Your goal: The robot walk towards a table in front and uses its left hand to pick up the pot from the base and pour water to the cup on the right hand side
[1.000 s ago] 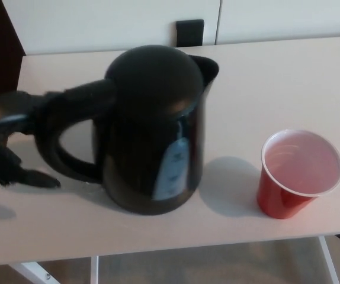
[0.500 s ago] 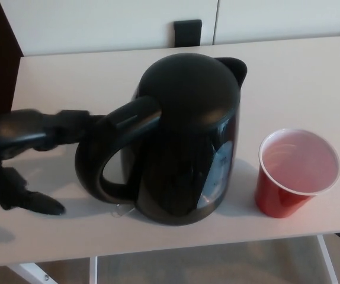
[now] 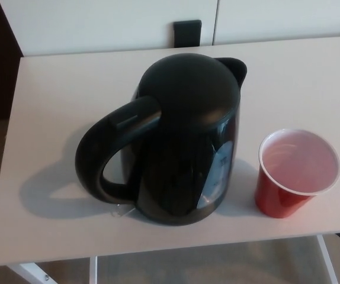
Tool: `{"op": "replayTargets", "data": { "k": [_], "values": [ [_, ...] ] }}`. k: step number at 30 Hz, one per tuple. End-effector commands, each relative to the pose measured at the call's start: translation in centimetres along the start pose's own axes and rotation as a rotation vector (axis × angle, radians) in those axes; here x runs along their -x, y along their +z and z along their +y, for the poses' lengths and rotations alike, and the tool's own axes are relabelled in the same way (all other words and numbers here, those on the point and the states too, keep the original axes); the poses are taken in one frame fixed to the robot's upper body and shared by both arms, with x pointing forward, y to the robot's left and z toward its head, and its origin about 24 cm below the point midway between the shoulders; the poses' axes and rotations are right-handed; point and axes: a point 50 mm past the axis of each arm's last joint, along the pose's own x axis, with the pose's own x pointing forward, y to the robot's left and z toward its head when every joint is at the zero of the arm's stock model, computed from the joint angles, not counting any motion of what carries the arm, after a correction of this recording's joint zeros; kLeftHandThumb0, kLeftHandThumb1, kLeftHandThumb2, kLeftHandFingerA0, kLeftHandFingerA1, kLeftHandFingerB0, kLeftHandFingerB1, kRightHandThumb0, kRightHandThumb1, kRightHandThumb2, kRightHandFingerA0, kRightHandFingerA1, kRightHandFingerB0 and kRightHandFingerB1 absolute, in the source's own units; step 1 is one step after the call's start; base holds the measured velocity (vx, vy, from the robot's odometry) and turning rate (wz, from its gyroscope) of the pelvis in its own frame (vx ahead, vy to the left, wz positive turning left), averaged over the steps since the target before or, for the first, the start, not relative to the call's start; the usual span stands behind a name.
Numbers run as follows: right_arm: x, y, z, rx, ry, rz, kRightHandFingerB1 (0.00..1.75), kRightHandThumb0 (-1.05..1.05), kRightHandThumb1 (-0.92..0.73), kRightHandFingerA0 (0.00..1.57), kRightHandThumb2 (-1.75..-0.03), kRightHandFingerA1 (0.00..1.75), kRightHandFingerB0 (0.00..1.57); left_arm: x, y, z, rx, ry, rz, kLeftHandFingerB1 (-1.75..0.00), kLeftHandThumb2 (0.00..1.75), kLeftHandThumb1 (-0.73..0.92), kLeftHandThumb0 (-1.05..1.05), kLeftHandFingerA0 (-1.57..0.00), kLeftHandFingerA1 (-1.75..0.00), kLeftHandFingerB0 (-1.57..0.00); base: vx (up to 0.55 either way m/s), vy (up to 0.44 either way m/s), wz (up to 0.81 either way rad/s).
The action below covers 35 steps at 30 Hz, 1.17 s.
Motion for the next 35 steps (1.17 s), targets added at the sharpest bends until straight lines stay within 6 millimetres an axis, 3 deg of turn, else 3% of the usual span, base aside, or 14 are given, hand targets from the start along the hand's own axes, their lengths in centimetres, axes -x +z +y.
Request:
{"op": "replayTargets", "data": {
  "k": [1,3,6,7,10,14,20,21,22,24,31,33,34,35],
  "values": [
    [0.3,-0.3,-0.7,0.019,-0.009,0.005,0.55,-0.20,-0.60,0.43,-0.66,0.60,0.37,3.7,-2.7,-1.7,0.135,0.064,-0.052,0.00,0.75,0.46,-0.73,0.00,-0.12,0.00,0.00,0.000,0.00],
    [0.8,-1.4,-1.1,0.020,-0.014,0.034,0.55,-0.21,-0.59,0.42,-0.66,0.60,0.36,6.8,-6.7,-6.1,0.319,0.218,0.042,-0.18,0.78,0.48,-0.63,-0.05,-0.29,0.00,0.00,0.000,0.00],
    [1.1,-2.0,-1.4,0.020,-0.023,0.050,0.55,-0.21,-0.57,0.43,-0.65,0.59,0.38,7.5,-8.7,-8.5,0.391,0.344,0.115,-0.25,0.59,0.65,-0.55,-0.14,-0.31,-0.07,0.00,0.000,0.00],
    [1.6,-2.9,-1.9,0.026,-0.034,0.073,0.56,-0.20,-0.58,0.45,-0.65,0.61,0.38,7.8,-10.5,-10.1,0.443,0.399,0.200,-0.47,1.04,0.58,-0.29,0.00,-0.47,0.00,0.00,0.000,0.00],
    [2.9,-4.9,-2.9,0.033,-0.062,0.130,0.55,-0.20,-0.58,0.44,-0.65,0.61,0.38,8.0,-14.6,-14.5,0.588,0.479,0.438,-0.47,1.08,0.62,-0.30,0.00,-0.48,0.00,0.00,0.000,0.02],
    [3.6,-5.9,-3.8,0.052,-0.090,0.163,0.55,-0.21,-0.56,0.45,-0.65,0.60,0.40,6.6,-16.8,-16.6,0.597,0.452,0.544,-0.47,1.10,0.63,-0.30,0.00,-0.47,0.00,0.00,0.000,0.00],
    [3.5,-5.8,-3.7,0.035,-0.106,0.167,0.54,-0.16,-0.59,0.48,-0.63,0.63,0.39,4.6,-17.7,-16.8,0.517,0.381,0.595,-0.47,1.11,0.62,-0.32,0.00,-0.48,0.00,0.00,0.000,0.00],
    [3.4,-5.8,-3.6,0.044,-0.095,0.173,0.53,-0.19,-0.59,0.46,-0.64,0.61,0.37,2.6,-18.4,-17.1,0.561,0.359,0.646,-0.40,0.94,0.61,-0.53,0.00,-0.42,-0.01,0.00,0.000,0.00],
    [3.5,-6.0,-3.7,0.043,-0.093,0.181,0.51,-0.12,-0.63,0.49,-0.58,0.63,0.39,1.6,-19.0,-17.4,0.617,0.362,0.691,-0.23,0.68,0.86,-0.53,-0.09,-0.29,-0.07,0.00,0.000,0.00],
    [3.6,-6.2,-3.9,0.039,-0.097,0.191,0.51,-0.12,-0.63,0.49,-0.58,0.63,0.39,1.1,-19.8,-18.0,0.706,0.395,0.746,-0.24,0.92,0.63,-0.57,0.00,-0.34,0.00,0.00,0.000,0.00],
    [4.1,-7.1,-4.0,0.045,-0.088,0.219,0.52,-0.18,-0.61,0.43,-0.64,0.59,0.35,0.3,-20.9,-18.8,0.705,0.423,0.821,-0.23,0.96,0.68,-0.61,0.00,-0.31,0.00,0.00,0.000,0.00],
    [3.8,-7.1,-3.6,0.045,-0.086,0.221,0.51,-0.16,-0.61,0.46,-0.63,0.61,0.35,-0.4,-20.6,-19.3,0.678,0.438,0.770,-0.39,0.94,0.63,-0.56,-0.02,-0.40,-0.01,0.00,0.000,0.00],
    [3.8,-7.0,-3.5,0.038,-0.084,0.219,0.51,-0.15,-0.62,0.46,-0.62,0.62,0.35,-0.3,-20.7,-19.5,0.670,0.431,0.763,-0.29,0.67,0.88,-0.53,-0.19,-0.30,-0.17,0.00,0.000,0.00],
    [3.8,-7.0,-3.5,0.038,-0.084,0.219,0.51,-0.15,-0.62,0.46,-0.62,0.62,0.35,-0.3,-20.7,-19.5,0.670,0.431,0.763,-0.29,0.67,0.88,-0.53,-0.19,-0.30,-0.17,0.00,0.000,0.00]
  ]
}}
